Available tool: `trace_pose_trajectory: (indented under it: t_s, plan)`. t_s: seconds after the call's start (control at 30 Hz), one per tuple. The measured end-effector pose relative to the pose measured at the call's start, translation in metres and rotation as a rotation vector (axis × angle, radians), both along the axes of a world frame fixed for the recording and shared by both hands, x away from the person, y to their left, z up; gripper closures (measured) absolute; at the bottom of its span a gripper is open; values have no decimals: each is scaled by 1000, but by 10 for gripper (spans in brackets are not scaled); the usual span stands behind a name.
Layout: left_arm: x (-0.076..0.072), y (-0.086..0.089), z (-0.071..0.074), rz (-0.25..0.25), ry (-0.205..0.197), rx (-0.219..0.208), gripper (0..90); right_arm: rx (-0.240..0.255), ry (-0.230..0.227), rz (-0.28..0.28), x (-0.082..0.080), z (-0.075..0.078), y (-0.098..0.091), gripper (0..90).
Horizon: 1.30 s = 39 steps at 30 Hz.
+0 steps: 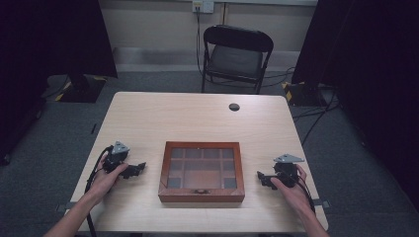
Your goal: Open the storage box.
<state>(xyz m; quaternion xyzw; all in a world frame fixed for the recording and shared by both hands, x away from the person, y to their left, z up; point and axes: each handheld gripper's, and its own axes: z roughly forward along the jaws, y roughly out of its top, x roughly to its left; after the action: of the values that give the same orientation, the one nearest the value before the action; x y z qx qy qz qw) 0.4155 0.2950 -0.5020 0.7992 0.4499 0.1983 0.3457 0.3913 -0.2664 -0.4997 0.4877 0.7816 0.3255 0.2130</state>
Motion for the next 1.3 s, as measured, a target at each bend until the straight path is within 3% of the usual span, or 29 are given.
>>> trace_pose_trajectory:
  t_s: [0.13,0.27,0.3,0.47,0.87,0.97,1.3]
  plan:
    - [0,0,0,0,0,0,100,5,5,5,-1,3,-2,159]
    - [0,0,0,0,0,0,100,12,11,6,-1,8,-3,165]
    - [0,0,0,0,0,0,100,33,-1,-2,-2,12,-2,170]
    - [0,0,0,0,0,1,100,47,-22,26,-5,22,4,188]
    - [0,0,0,0,0,0,100,97,-5,137,-10,49,17,295]
    - [0,0,0,0,0,0,100,150,-16,180,-14,59,23,329]
    - [0,0,0,0,0,0,100,237,2,288,-22,74,41,447]
